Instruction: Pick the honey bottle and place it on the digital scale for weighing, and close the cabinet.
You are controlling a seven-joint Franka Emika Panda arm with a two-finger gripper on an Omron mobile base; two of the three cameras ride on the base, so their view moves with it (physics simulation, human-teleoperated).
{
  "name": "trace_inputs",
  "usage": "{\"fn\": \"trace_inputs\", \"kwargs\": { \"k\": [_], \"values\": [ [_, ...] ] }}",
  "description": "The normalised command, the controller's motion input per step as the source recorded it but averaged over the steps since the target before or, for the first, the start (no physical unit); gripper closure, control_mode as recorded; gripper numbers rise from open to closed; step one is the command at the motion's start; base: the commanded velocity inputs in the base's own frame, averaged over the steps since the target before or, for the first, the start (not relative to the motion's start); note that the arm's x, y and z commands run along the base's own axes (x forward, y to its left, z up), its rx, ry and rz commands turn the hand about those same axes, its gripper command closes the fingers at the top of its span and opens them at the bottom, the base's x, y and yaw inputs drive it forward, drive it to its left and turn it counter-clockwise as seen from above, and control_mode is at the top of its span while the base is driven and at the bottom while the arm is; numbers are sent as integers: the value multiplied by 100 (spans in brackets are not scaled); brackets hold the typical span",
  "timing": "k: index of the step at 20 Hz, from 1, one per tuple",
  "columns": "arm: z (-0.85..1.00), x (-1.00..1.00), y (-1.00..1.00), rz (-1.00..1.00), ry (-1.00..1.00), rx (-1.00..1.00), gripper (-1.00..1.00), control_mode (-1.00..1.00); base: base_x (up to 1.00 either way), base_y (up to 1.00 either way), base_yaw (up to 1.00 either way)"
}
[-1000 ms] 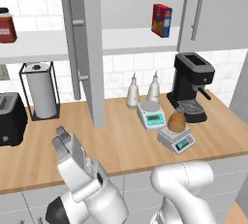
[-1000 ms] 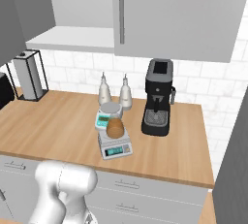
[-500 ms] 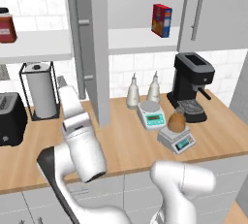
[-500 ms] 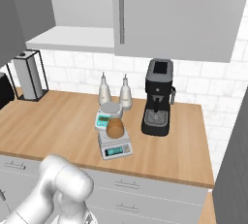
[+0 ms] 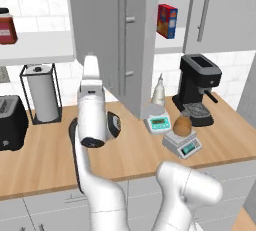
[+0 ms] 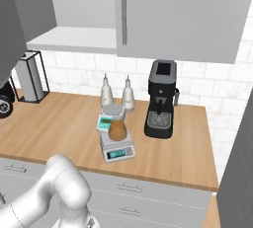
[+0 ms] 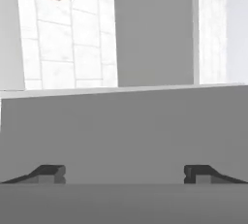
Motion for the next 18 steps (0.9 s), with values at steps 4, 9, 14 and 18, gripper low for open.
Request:
{"fn": "trace_inputs", "kwargs": {
  "k": [4,9,14,18],
  "values": [
    [35,47,-97,-35,47,22,-100,-100,0,0,0],
    [45,40,-98,-26,41,25,-100,-100,0,0,0],
    [19,47,-85,1,23,22,-100,-100,0,0,0],
    [-6,71,-71,15,4,18,-100,-100,0,0,0]
  ]
}}
